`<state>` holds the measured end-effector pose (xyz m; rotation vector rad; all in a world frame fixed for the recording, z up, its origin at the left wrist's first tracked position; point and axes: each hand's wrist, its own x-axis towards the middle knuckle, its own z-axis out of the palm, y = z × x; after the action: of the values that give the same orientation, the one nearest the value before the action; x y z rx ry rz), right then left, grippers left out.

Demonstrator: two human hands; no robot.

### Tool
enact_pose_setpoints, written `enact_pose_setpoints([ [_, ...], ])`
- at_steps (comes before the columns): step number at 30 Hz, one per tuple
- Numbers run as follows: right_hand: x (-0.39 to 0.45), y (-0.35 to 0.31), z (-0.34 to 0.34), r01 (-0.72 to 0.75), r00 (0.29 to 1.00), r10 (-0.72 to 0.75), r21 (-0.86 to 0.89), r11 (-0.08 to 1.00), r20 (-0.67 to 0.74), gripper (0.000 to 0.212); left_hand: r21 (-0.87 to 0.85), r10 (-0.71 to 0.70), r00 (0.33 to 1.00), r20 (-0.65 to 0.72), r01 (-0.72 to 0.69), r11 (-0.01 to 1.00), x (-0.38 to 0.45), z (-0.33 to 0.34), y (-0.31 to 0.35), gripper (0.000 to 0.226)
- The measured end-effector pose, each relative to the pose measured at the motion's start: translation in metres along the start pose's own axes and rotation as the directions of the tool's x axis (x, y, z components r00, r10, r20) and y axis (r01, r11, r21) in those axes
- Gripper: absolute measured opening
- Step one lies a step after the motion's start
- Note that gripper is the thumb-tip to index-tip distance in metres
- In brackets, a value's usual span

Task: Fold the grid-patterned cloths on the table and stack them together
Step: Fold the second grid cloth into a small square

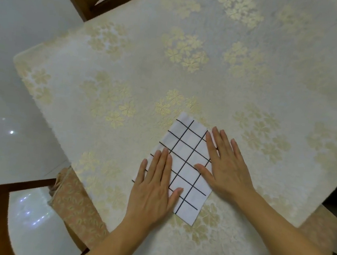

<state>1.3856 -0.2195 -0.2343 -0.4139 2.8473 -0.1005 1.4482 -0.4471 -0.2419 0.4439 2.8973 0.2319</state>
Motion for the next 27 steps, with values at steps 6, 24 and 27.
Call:
enact_pose_setpoints([
  [6, -0.006, 0.004, -0.015, -0.073, 0.997, 0.076, 0.067, 0.995, -0.032, 0.076, -0.017, 0.191, 0.980, -0.059, -0.193, 0.981, 0.033, -0.040, -0.013, 0.071],
  [24, 0.016, 0.012, -0.019, -0.248, 0.922, 0.270, 0.111, 0.962, -0.278, 0.030, 0.123, 0.686, 0.727, -0.036, -0.678, 0.725, 0.195, -0.068, -0.028, 0.037],
  [27, 0.023, 0.012, -0.020, -0.245, 0.926, 0.274, 0.140, 0.959, -0.260, 0.025, 0.110, 0.670, 0.742, -0.036, -0.663, 0.740, 0.197, -0.066, -0.027, 0.039],
])
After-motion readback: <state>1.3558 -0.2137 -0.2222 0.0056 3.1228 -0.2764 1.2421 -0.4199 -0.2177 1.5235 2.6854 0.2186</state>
